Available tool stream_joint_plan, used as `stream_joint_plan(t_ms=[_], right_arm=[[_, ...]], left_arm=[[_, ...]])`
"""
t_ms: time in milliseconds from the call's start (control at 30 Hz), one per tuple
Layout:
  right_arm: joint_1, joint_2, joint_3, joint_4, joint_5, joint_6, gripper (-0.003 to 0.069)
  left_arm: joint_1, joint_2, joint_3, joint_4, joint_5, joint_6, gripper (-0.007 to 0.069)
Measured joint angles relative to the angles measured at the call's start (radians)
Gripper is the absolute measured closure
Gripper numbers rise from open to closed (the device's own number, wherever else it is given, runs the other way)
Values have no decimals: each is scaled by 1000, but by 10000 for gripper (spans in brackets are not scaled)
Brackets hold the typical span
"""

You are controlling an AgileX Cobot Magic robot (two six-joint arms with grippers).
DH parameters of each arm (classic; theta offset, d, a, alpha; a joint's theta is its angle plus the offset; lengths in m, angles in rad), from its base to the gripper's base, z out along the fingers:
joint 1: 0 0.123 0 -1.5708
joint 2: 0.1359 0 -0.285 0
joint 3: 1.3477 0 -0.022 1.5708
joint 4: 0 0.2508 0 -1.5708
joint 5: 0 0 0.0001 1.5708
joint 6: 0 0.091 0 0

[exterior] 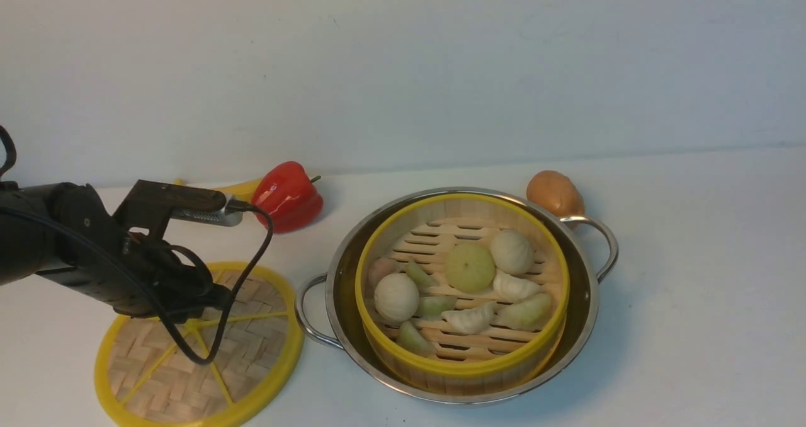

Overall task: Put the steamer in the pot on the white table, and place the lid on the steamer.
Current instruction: 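Grasp the bamboo steamer lid lying on the table by its centre knob, then place the yellow bamboo steamer lid onto the steamer in the pot with the left gripper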

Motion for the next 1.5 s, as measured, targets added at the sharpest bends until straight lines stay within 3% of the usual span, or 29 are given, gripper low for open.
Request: stream_joint_plan(t_ms=[500, 700, 767, 900, 1067, 1233, 1500], right_arm=[[0, 0, 0, 0, 0, 2, 312], [0, 0, 0, 0, 0, 4, 312], [0, 0, 0, 0, 0, 4, 312], [0, 0, 0, -33, -1, 4, 312], [0, 0, 0, -74, -1, 4, 312], [0, 0, 0, -80, -1, 4, 312], [0, -4, 0, -82, -1, 4, 312]], left_arm=[[0, 68, -1, -11, -3, -10, 388], [0, 68, -8, -7, 2, -45, 504], [0, 68, -16, 5, 21, -50, 506], [0, 49, -90, 137, 211, -85, 506], [-8, -49, -265, 299, 462, -219, 506], [-137, -119, -432, 290, 588, -226, 506], [-447, -37, -550, 240, 503, -273, 506]])
